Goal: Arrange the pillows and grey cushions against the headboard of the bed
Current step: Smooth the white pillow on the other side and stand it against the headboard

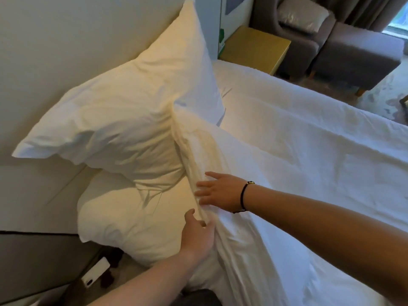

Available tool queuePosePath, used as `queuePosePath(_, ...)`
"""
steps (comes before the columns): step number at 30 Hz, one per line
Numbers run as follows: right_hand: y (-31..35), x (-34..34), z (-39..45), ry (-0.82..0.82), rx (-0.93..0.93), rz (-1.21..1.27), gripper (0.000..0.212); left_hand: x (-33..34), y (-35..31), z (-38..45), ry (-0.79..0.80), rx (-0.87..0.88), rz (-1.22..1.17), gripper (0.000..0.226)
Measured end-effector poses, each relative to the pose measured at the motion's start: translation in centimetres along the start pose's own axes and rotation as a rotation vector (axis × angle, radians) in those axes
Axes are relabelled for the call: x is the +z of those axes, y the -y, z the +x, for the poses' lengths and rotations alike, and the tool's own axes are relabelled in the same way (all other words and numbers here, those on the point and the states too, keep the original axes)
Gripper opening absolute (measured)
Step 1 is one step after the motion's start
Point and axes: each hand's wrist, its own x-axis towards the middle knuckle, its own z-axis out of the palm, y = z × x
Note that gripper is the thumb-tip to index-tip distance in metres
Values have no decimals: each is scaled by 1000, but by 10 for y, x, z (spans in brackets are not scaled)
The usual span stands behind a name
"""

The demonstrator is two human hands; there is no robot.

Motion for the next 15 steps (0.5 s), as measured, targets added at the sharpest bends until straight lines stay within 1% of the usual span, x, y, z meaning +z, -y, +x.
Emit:
queuePosePath(2, -14, 0, 7, 60, -26, -45, 44, -2, 5, -2, -83, 71, 119, 77)
queuePosePath(4, -28, 1, 10, 60, -57, -73, 43, -1, 5, -5, -146, 176, 268, 76)
queuePosePath(5, -33, 2, 12, 45, -79, -91, 43, 2, 4, -7, -148, 210, 337, 75)
queuePosePath(7, -39, 6, 16, 7, -115, -117, 40, 12, -1, -10, -90, 204, 390, 74)
queuePosePath(10, -40, 11, 27, -32, -151, -159, 30, 30, -10, -12, 3, 123, 368, 70)
queuePosePath(11, -40, 12, 30, -38, -155, -167, 28, 36, -11, -11, 7, 118, 375, 66)
queuePosePath(14, -41, 16, 34, -49, -164, -197, 27, 42, -8, -4, -18, 129, 408, 41)
queuePosePath(15, -41, 18, 34, -45, -166, -203, 26, 42, -5, 0, -15, 123, 408, 36)
